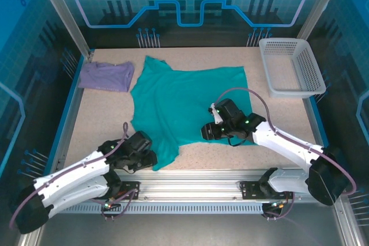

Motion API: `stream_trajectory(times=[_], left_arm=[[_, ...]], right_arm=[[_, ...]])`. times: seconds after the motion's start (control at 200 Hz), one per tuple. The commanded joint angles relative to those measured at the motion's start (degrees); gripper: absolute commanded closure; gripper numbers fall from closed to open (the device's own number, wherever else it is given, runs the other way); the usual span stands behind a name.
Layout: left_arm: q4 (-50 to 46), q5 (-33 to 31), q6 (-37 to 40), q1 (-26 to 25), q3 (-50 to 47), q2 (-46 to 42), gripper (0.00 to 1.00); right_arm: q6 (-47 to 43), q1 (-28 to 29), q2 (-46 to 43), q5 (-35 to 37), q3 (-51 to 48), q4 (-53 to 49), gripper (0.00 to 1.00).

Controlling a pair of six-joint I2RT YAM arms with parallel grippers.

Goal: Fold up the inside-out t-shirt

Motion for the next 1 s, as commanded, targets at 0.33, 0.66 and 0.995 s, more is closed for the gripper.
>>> stream_trajectory(times=[0.33,0.66,0.995], left_arm=[[7.78,2.51,-2.22,-2.25,-2.32,8.31,0.87],[-3.20,1.80,-1.64,4.99,-2.91,-6.86,1.00],[-4.49,4.80,-0.39,8.12,-1.47,-7.83,1.00]], right_arm=[[-2.46,-4.94,-4.76,1.92,-1.61,-5.61,0.49],[-1.50,-24.04,-12.10,5.31,-8.62,-14.25,0.40],[3.46,-31.51,-12.14,9.29,-12.55,-15.51,0.41]])
